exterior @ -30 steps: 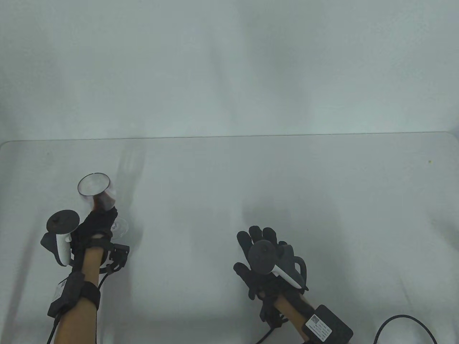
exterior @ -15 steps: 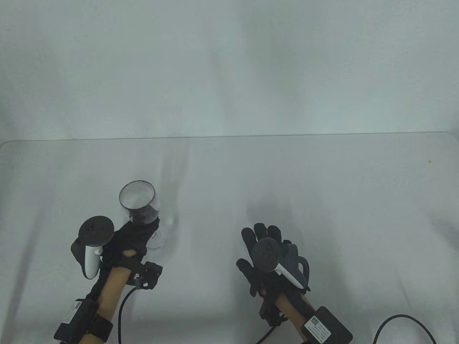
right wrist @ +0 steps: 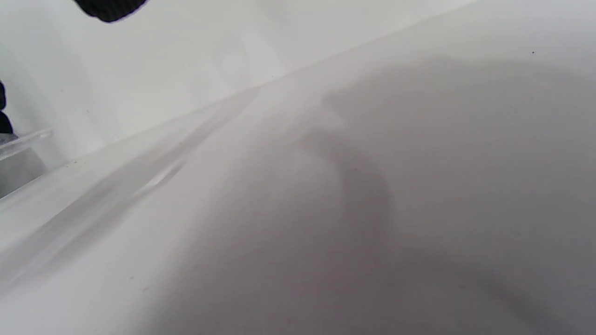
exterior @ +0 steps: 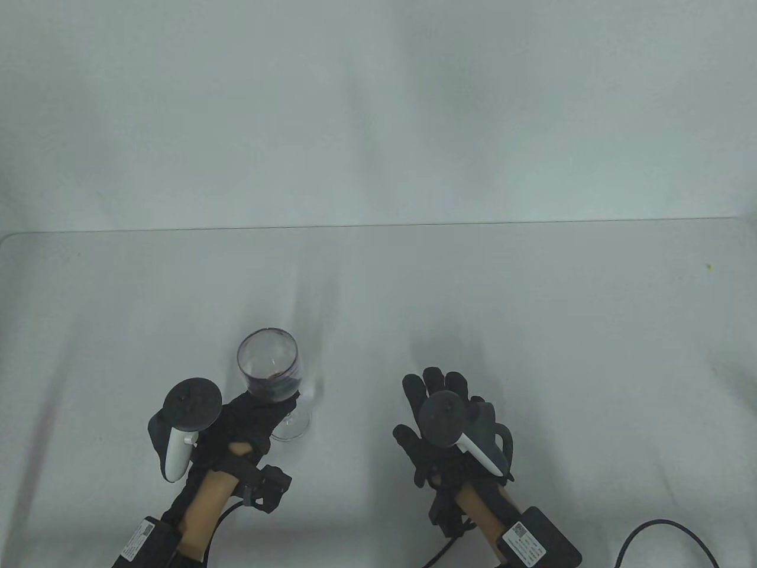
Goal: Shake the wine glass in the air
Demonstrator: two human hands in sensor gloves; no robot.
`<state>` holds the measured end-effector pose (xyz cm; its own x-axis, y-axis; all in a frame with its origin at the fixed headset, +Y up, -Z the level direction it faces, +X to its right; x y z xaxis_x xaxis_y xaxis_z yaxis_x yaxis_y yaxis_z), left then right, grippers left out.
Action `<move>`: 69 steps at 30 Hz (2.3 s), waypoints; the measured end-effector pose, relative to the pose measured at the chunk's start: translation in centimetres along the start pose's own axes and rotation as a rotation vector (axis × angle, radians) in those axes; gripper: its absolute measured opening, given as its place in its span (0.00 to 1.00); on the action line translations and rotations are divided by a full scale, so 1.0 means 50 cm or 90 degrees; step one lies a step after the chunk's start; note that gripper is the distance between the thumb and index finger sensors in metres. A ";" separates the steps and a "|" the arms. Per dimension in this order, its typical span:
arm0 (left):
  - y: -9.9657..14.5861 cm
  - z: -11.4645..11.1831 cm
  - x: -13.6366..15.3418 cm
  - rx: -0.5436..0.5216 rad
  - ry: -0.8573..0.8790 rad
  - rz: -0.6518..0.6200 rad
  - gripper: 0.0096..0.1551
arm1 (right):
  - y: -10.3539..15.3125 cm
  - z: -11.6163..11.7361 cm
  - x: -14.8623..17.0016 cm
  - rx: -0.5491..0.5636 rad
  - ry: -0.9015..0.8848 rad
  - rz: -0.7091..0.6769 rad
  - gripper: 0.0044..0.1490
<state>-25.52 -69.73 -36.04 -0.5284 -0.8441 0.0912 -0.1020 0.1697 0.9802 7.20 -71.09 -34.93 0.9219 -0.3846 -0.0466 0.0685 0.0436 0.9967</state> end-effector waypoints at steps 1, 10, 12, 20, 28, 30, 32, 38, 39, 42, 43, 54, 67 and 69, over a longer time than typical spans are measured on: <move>0.001 0.003 0.001 -0.003 0.001 -0.003 0.22 | 0.000 0.000 -0.001 0.001 0.000 0.000 0.50; -0.005 -0.009 0.018 0.010 -0.003 0.016 0.22 | 0.001 -0.003 0.002 0.003 -0.005 -0.004 0.50; -0.006 -0.009 0.021 0.014 -0.012 0.018 0.22 | 0.000 -0.003 0.002 0.004 -0.006 -0.004 0.50; -0.012 -0.018 0.025 0.029 -0.001 0.019 0.22 | 0.000 -0.002 0.002 -0.001 -0.002 -0.005 0.50; -0.014 -0.028 0.024 0.047 0.003 0.011 0.22 | 0.001 -0.003 0.005 -0.002 -0.001 -0.004 0.50; -0.013 -0.029 0.021 0.048 -0.025 0.000 0.22 | 0.001 -0.002 0.005 -0.004 -0.001 -0.005 0.50; -0.013 -0.026 0.023 0.037 -0.010 0.003 0.22 | 0.001 -0.001 0.005 -0.007 0.002 -0.005 0.50; -0.015 -0.035 0.023 0.074 -0.035 0.002 0.22 | 0.001 -0.001 0.005 -0.009 0.002 -0.005 0.50; -0.015 -0.037 0.023 0.074 -0.035 0.001 0.22 | 0.001 0.000 0.005 -0.011 0.004 -0.004 0.50; -0.014 -0.033 0.026 0.053 0.005 0.016 0.22 | 0.002 -0.001 0.004 -0.010 0.003 -0.004 0.50; -0.015 -0.032 0.027 0.055 0.003 0.016 0.22 | 0.002 -0.002 0.005 -0.009 0.001 -0.004 0.50; -0.020 -0.036 0.036 0.100 -0.032 0.013 0.22 | 0.002 0.001 0.003 -0.014 0.003 -0.005 0.50; -0.020 -0.035 0.040 0.086 0.016 0.023 0.23 | 0.003 0.001 0.003 -0.016 0.003 -0.005 0.50; -0.018 -0.039 0.036 0.100 -0.022 0.018 0.22 | 0.003 0.002 0.003 -0.017 0.004 -0.006 0.50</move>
<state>-24.74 -72.42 -36.42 -0.5606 -0.8209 0.1092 -0.2163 0.2725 0.9376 7.31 -71.22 -34.78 0.9237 -0.3790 -0.0559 0.0870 0.0654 0.9941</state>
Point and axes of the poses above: the tracker on the back of each hand, its own x axis roughly to the little-finger side, its own y axis roughly from the fingertips to the wrist, z = x × y, the point moved 5 cm from there along -y, roughly from the wrist to the fingertips, and after that the axes turned 8 degrees about x, right-handed, at the moved point
